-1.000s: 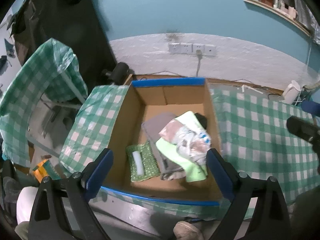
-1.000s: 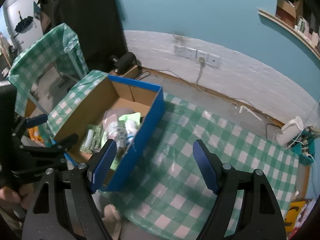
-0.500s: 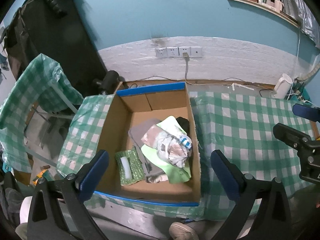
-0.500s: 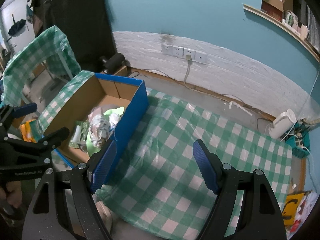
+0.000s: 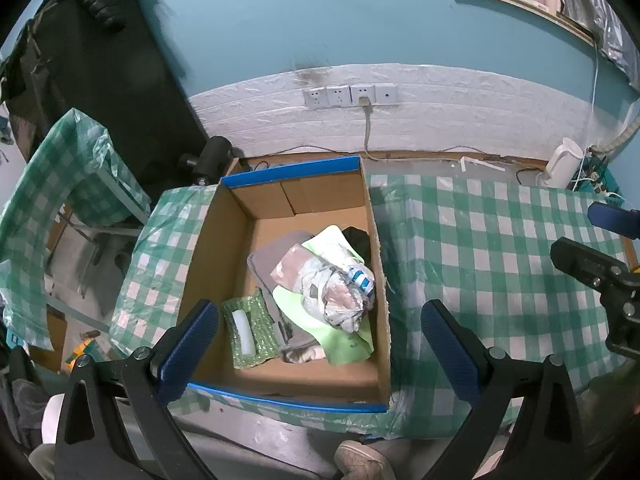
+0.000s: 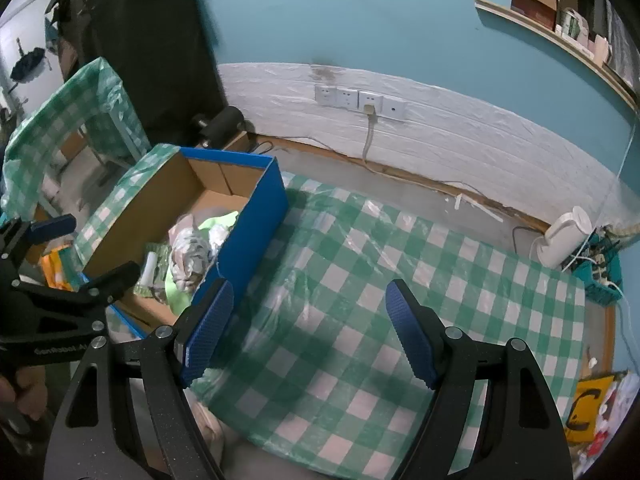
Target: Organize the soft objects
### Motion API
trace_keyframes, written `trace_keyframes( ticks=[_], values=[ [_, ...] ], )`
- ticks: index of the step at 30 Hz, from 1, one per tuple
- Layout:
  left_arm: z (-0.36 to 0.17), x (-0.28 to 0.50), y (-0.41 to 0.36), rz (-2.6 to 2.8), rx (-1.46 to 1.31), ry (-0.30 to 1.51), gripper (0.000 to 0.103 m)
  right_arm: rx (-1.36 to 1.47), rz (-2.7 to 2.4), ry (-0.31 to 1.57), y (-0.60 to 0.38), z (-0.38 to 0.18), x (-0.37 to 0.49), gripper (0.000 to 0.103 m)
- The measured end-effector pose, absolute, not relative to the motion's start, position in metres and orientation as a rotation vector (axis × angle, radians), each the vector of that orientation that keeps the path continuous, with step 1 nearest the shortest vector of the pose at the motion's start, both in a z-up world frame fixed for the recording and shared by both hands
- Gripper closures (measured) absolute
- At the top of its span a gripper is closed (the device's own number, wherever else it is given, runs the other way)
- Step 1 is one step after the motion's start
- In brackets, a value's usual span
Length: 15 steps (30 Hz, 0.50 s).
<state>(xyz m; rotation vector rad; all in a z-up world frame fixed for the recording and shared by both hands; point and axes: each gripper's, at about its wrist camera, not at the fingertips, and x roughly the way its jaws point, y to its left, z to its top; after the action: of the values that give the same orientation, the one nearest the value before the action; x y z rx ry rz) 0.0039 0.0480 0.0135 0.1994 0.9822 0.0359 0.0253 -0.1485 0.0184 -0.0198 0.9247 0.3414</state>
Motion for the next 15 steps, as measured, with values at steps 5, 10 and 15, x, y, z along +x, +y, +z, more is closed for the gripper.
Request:
trace_keyframes(
  ticks=[5,10,15],
  values=[
    [0.0121,0.004,0.0475,0.035,0.201,0.986,0.001,-0.018,0.34,0.924,-0.1511,0.019,0.025,0.025],
    [0.0102,0.0039,0.048,0.035,0.2,0.99,0.001,-0.017,0.341,0.925,-0.1505,0.0189,0.0254,0.025],
    [0.011,0.0039,0.0484,0.034,0.201,0.989,0.001,-0.016,0.34,0.925,-0.1515,0.0186,0.0252,0.025]
  ],
)
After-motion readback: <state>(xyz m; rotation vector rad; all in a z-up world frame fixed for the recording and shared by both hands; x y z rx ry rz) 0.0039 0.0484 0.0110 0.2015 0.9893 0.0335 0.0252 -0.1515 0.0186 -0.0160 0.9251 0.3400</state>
